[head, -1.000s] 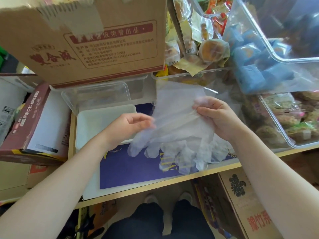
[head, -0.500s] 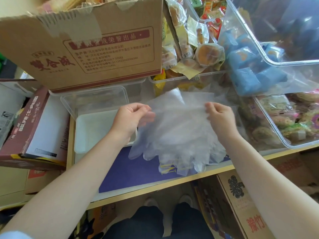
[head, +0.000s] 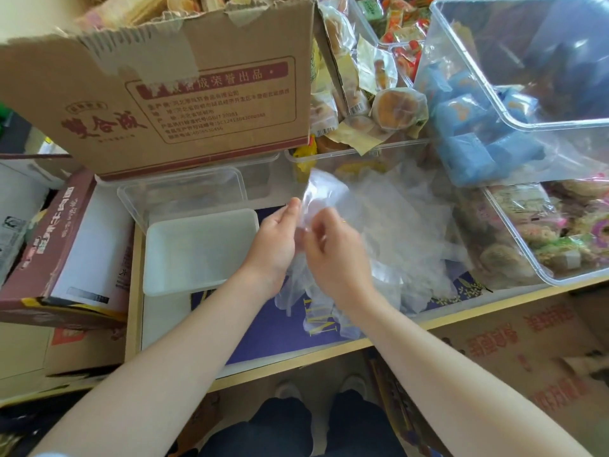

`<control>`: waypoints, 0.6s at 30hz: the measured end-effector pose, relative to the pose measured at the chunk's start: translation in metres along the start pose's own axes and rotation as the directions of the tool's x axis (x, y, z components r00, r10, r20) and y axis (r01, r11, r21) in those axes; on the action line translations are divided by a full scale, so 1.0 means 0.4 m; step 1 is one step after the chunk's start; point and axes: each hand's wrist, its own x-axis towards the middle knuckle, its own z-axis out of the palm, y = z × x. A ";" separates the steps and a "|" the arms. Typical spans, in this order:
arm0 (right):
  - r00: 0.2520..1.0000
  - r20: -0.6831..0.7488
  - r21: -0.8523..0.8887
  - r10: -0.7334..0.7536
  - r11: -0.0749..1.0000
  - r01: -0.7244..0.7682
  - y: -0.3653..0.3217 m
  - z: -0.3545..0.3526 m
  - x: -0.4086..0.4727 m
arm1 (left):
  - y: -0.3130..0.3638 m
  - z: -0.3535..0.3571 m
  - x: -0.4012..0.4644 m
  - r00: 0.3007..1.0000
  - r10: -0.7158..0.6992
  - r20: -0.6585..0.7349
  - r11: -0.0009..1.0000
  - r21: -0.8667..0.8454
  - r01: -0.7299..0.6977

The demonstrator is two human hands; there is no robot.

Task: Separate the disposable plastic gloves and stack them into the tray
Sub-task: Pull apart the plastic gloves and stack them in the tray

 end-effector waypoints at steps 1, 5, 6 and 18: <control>1.000 0.022 0.011 -0.009 1.000 0.009 0.000 0.012 -0.006 | -0.005 -0.002 -0.003 1.000 -0.021 0.005 1.000 0.020 0.021; 1.000 0.025 0.142 0.008 0.990 -0.011 -0.010 0.022 -0.017 | -0.010 -0.025 -0.019 0.994 0.006 0.109 1.000 0.005 -0.006; 1.000 0.025 0.165 0.008 0.986 -0.012 -0.015 0.018 -0.021 | -0.009 -0.030 -0.023 0.986 0.051 0.156 0.998 -0.029 -0.047; 0.969 0.017 0.451 0.245 0.863 -0.226 0.070 -0.116 0.064 | 0.064 -0.075 -0.030 0.942 0.224 0.250 0.974 -0.010 -0.228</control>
